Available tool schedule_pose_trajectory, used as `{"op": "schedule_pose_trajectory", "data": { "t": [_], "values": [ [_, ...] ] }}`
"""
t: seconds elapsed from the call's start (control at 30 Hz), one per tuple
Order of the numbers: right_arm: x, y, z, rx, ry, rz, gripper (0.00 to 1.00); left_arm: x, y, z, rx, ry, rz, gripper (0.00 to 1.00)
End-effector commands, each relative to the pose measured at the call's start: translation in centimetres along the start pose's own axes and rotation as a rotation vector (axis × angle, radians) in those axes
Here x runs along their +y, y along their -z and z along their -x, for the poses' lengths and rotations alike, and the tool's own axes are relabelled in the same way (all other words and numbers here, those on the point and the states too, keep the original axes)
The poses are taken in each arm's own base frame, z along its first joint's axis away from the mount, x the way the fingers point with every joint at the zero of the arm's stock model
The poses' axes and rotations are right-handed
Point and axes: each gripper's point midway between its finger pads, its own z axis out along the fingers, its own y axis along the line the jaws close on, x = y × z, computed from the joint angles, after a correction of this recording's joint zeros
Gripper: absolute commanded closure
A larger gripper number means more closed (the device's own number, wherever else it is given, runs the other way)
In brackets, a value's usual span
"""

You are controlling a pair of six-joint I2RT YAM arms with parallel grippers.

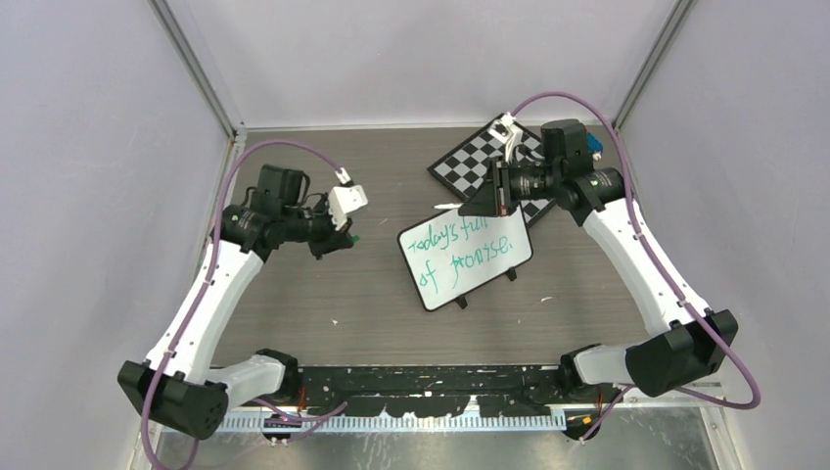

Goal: Write a sentence on the whiteboard
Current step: Close the whiteboard marker at the center of the board.

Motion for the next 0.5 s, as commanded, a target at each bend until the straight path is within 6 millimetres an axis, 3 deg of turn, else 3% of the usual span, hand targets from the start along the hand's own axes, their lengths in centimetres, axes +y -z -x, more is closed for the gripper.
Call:
{"op": "schedule_pose_trajectory", "data": {
  "t": [0.0,0.23,0.47],
  "values": [
    [2.7,-1.1,0.5,-0.021,0.019,0.132,1.00,-2.0,0.3,3.1,0.001,-0.065,-0.019,1.00],
    [5.1,-3.0,-0.9,0.020,0.025,0.236,1.00,-4.0,-0.3,6.7,-0.054,-0.092,-0.130,1.00],
    [5.7,-3.8,-1.4,0.043,0.006,0.270,1.00,-6.1,-0.9,7.9,-0.055,-0.154,-0.207,1.00]
  ]
}}
